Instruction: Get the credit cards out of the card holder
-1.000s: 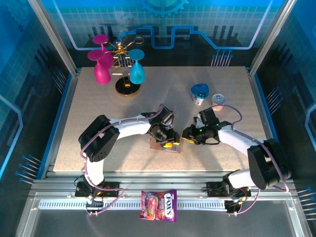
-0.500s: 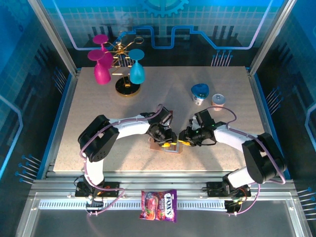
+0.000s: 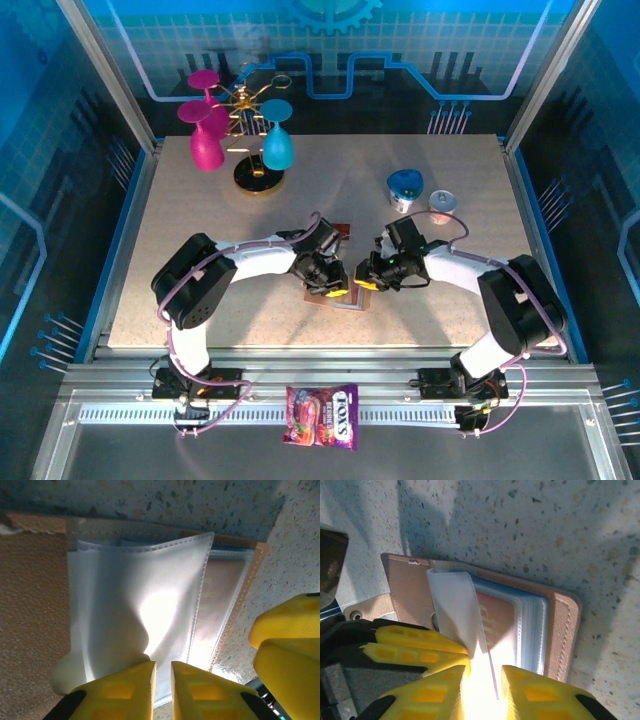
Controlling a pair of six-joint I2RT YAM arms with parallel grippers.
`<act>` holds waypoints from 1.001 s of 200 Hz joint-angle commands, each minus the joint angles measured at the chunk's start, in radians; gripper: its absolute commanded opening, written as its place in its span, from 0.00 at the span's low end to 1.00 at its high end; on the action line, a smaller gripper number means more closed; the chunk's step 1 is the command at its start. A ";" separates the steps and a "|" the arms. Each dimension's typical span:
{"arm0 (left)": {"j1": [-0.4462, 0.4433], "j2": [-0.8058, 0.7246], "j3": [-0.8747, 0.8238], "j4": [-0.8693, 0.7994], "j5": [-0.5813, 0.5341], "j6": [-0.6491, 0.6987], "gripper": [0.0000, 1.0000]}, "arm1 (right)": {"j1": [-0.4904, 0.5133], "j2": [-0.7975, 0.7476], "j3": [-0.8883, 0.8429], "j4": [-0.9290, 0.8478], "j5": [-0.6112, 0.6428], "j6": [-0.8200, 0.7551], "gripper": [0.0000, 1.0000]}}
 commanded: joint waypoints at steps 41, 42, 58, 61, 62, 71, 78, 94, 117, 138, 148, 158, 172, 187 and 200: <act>0.020 -0.045 -0.053 0.048 0.031 -0.018 0.13 | 0.031 0.085 0.087 -0.006 -0.024 -0.006 0.26; 0.020 -0.045 -0.054 0.049 0.031 -0.018 0.13 | 0.031 0.087 0.088 -0.006 -0.025 -0.006 0.26; 0.023 -0.049 -0.059 0.054 0.037 -0.020 0.13 | 0.035 0.111 0.104 -0.008 -0.032 -0.011 0.27; 0.025 -0.050 -0.061 0.058 0.037 -0.020 0.13 | 0.036 0.115 0.106 -0.009 -0.033 -0.012 0.27; 0.026 -0.049 -0.061 0.058 0.036 -0.020 0.13 | 0.038 0.117 0.108 -0.010 -0.034 -0.015 0.27; 0.027 -0.052 -0.066 0.063 0.040 -0.020 0.13 | 0.039 0.128 0.118 -0.016 -0.036 -0.021 0.28; 0.027 -0.055 -0.070 0.067 0.043 -0.020 0.13 | 0.041 0.136 0.124 -0.026 -0.036 -0.026 0.28; 0.033 -0.058 -0.079 0.080 0.049 -0.022 0.13 | 0.046 0.151 0.124 -0.051 -0.028 -0.044 0.30; 0.038 -0.063 -0.088 0.092 0.055 -0.025 0.13 | 0.053 0.169 0.167 -0.092 -0.015 -0.070 0.32; 0.044 -0.079 -0.095 0.096 0.056 -0.026 0.13 | 0.061 0.180 0.178 -0.115 -0.003 -0.081 0.34; 0.047 -0.087 -0.097 0.096 0.055 -0.025 0.13 | 0.064 0.182 0.183 -0.126 0.003 -0.086 0.35; 0.052 -0.100 -0.102 0.095 0.055 -0.025 0.14 | 0.067 0.183 0.188 -0.135 0.010 -0.088 0.36; 0.058 -0.116 -0.110 0.092 0.051 -0.024 0.14 | 0.072 0.183 0.193 -0.140 0.015 -0.089 0.37; 0.067 -0.138 -0.122 0.089 0.047 -0.025 0.14 | 0.077 0.183 0.194 -0.146 0.019 -0.088 0.38; 0.076 -0.156 -0.132 0.087 0.047 -0.023 0.15 | 0.080 0.185 0.197 -0.148 0.022 -0.088 0.38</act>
